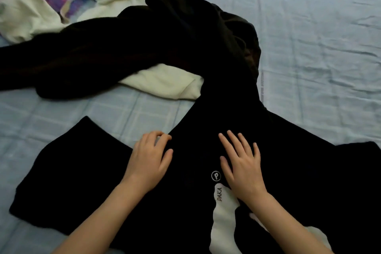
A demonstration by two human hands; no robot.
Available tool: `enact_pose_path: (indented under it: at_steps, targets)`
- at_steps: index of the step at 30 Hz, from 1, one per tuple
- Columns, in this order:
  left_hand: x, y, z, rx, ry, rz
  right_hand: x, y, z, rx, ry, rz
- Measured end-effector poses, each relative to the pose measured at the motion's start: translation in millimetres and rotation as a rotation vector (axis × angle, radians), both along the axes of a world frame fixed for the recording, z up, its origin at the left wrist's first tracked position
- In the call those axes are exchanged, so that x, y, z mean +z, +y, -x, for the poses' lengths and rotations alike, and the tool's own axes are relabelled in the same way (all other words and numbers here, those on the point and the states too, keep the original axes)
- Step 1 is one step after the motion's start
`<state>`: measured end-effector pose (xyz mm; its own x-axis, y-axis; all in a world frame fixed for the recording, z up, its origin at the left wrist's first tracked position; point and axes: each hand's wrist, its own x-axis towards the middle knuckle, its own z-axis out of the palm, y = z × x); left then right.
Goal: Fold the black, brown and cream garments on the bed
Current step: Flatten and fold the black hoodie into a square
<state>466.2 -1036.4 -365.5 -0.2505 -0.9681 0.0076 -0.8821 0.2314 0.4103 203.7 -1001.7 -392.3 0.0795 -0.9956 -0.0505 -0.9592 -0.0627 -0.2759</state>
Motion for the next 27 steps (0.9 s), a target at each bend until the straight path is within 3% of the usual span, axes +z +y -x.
enact_pose_path:
  at_steps: [9,13,16,21,24,27]
  targets:
    - [33.6,-139.8,115.6,0.126,0.524,-0.001,67.5,-173.6,38.4,-0.004,-0.205,0.276]
    - [42.3,-182.3,130.2,0.333,0.790,-0.109,82.5,-241.2,33.3,-0.137,-0.454,0.137]
    - [51.3,-200.5,129.1,0.332,0.881,-0.127,87.3,-251.7,35.4,-0.121,-0.520,0.107]
    - [82.0,-212.1,125.4,0.425,1.198,-0.261,95.1,-188.5,29.7,0.226,-0.529,0.255]
    - [95.2,-219.2,112.5,0.500,1.219,-0.282,85.3,-123.5,35.2,0.459,-0.393,0.183]
    - [88.3,-215.2,107.9,0.451,0.902,-0.370,67.7,-71.3,43.1,0.643,-0.155,0.119]
